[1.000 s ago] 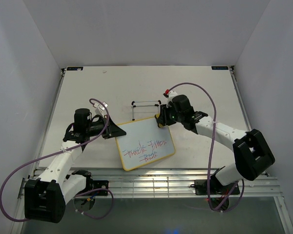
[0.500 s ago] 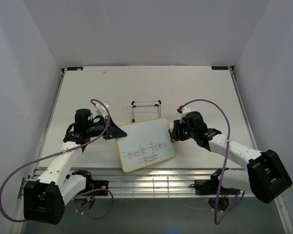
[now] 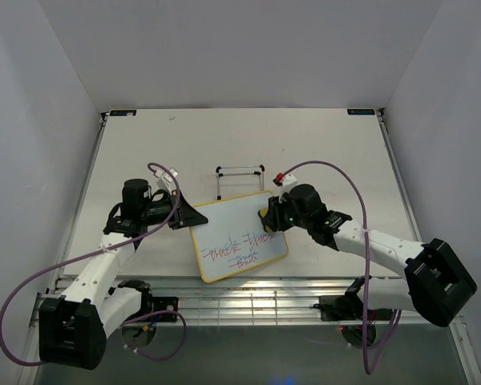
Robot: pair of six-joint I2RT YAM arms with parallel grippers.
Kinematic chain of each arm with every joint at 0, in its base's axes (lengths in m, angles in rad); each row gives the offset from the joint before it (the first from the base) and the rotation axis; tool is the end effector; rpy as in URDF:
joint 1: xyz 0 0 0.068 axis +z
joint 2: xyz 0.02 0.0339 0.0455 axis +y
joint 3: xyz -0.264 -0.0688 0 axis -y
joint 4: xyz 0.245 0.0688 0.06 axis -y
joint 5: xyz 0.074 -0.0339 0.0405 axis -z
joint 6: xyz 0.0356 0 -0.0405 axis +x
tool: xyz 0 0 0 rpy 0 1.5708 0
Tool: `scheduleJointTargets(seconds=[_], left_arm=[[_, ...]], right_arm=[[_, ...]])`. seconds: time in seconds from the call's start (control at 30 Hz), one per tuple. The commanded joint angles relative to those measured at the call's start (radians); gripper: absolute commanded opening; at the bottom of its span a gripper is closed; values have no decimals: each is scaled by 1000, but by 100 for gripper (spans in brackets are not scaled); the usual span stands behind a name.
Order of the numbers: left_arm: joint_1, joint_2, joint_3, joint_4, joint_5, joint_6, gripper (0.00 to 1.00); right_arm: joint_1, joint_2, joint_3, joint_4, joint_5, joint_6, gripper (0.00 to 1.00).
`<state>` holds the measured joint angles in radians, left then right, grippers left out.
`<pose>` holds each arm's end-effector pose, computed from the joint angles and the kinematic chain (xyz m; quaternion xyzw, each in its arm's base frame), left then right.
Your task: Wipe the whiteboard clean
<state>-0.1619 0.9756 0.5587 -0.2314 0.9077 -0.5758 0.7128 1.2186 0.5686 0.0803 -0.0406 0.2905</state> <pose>0.1897 -0.0594 0.2298 0.0256 0.8278 -0.5104 0.2316 0.1901 0.1662 0.2017 -0.1934 0.8556 0.2463 0.4121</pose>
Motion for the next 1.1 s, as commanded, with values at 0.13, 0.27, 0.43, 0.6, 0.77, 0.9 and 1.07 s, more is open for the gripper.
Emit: scheduleJointTargets(seconds=[0.13,0.27,0.43,0.6,0.77,0.9,1.07], left_arm=[[-31,-21,20,50,86,62,0],[-36,-29,18,50,79,60,0],[-34,-37,21,49,77,60,0],[-36,-40,20,49,82,62,0],[-41,-37,18,49,82,62,0],[-44,-29,20,50,83,62,0],[-47,-28,18,49,80,62,0]], right_arm=[[57,79,120,110,-2,16,18],[14,101,113,43,71,-13,18],[-39,62,18,41,105,-20,18],[-81,87,-4,36,116,-40,18],[-81,111,71,1,94,-42,17],[-70,131,161,33,-89,-30,17],[-33,174,289,23,-174,2,16]])
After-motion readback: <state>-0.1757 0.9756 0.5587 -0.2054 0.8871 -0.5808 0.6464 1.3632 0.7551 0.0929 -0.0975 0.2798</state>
